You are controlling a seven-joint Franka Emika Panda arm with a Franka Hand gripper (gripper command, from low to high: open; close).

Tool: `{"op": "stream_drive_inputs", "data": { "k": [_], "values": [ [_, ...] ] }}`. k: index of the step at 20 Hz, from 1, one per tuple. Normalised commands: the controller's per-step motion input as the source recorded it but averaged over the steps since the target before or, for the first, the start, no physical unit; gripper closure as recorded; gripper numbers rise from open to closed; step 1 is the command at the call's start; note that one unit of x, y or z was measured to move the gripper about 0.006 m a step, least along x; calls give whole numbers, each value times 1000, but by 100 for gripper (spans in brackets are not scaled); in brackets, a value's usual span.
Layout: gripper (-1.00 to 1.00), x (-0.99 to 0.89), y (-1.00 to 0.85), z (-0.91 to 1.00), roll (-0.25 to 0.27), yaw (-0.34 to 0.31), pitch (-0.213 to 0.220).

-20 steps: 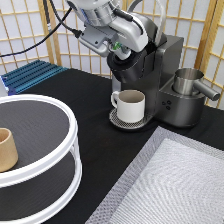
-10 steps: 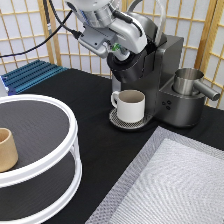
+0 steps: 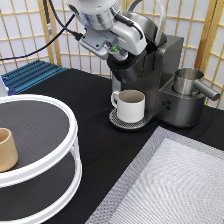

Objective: Make coffee

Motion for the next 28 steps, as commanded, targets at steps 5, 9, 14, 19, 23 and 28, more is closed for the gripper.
{"op": "stream_drive_inputs", "data": {
  "k": [5,9,14,19,23,28],
  "values": [
    [100,0,293,-120,-121,15,0],
    [100,1,273,59,-119,0,0],
    [-100,0,240,95,-126,0,0],
    [-100,-5,230,84,-137,0,0],
    [-100,-66,201,244,-125,-1,-7],
    [-100,-120,-47,243,-96,0,-12]
  ]
}}
